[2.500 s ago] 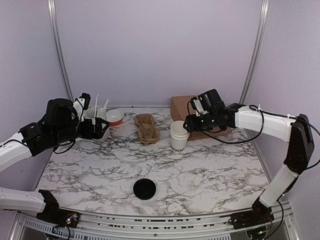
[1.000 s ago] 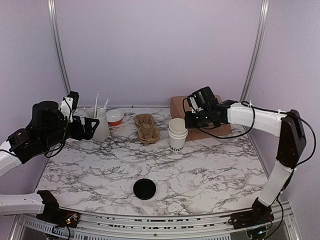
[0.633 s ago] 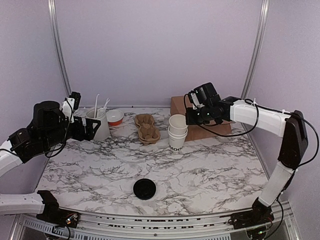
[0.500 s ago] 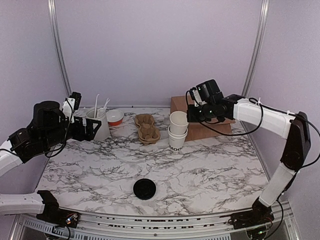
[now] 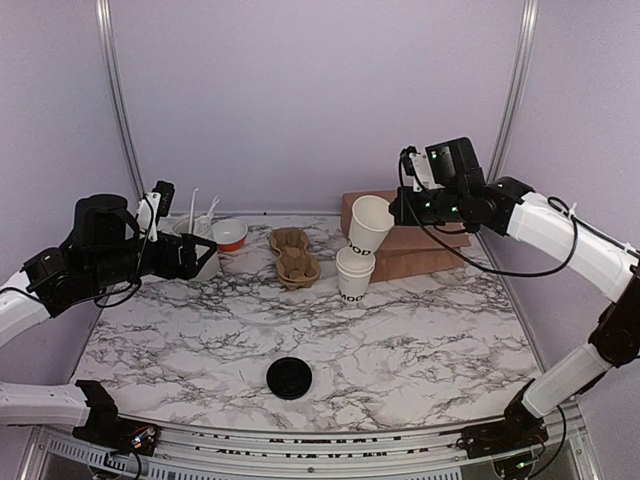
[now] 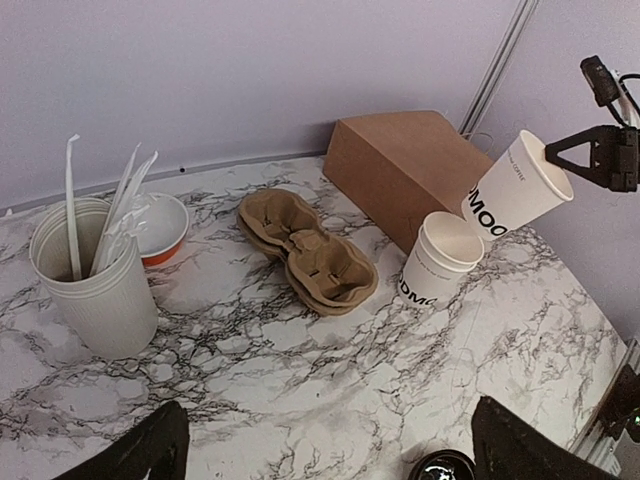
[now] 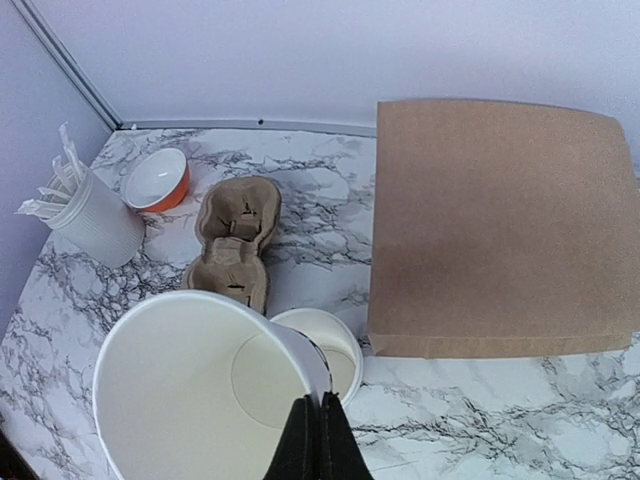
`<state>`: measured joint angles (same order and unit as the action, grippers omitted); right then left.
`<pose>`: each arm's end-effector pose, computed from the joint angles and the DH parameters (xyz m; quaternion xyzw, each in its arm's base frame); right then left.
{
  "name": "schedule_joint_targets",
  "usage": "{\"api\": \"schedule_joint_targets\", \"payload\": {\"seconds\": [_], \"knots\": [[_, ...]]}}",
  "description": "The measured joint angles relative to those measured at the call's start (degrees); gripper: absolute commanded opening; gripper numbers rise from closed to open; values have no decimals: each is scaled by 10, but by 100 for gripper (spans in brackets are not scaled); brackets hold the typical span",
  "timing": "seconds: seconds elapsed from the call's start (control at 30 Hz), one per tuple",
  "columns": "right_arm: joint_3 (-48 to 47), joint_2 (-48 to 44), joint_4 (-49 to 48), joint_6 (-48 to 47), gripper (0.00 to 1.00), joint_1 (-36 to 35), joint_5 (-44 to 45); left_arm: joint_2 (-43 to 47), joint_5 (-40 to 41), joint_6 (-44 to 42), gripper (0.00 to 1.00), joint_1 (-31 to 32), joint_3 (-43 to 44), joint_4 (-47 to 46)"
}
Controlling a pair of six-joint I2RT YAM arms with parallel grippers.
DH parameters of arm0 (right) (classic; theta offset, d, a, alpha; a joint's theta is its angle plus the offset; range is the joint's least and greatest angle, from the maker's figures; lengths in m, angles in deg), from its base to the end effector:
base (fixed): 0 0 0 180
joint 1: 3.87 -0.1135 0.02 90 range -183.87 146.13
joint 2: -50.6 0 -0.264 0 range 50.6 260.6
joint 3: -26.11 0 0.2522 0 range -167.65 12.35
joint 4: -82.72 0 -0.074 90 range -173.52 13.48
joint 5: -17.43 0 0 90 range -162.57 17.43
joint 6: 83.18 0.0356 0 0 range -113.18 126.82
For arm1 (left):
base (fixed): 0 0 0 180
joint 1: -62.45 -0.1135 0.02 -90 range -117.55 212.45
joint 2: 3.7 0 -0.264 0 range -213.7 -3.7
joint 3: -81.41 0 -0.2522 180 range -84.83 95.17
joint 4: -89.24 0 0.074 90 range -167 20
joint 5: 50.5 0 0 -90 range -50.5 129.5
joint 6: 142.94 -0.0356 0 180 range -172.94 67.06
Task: Pack the takeout coffee
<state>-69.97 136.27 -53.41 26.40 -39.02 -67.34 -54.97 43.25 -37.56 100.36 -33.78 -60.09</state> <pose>0.2794 0.1928 0.3620 -0.0978 0.8746 0.1818 0.4387 0.1629 -0.1239 0.3462 0.1380 0.7924 -0.2427 0.5424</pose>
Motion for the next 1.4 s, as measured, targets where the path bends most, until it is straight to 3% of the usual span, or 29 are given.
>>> {"api": "schedule_joint_targets", "payload": {"seconds": [0.47, 1.0, 1.4], "knots": [[158, -120, 4, 10, 0, -89, -15, -57, 8, 89, 99, 70, -36, -37], [299, -123, -70, 45, 0, -132, -32, -203, 16, 160, 94, 153, -76, -51], [303, -89, -102, 46, 2, -154, 5, -264, 9, 177, 85, 191, -77, -54]]}}
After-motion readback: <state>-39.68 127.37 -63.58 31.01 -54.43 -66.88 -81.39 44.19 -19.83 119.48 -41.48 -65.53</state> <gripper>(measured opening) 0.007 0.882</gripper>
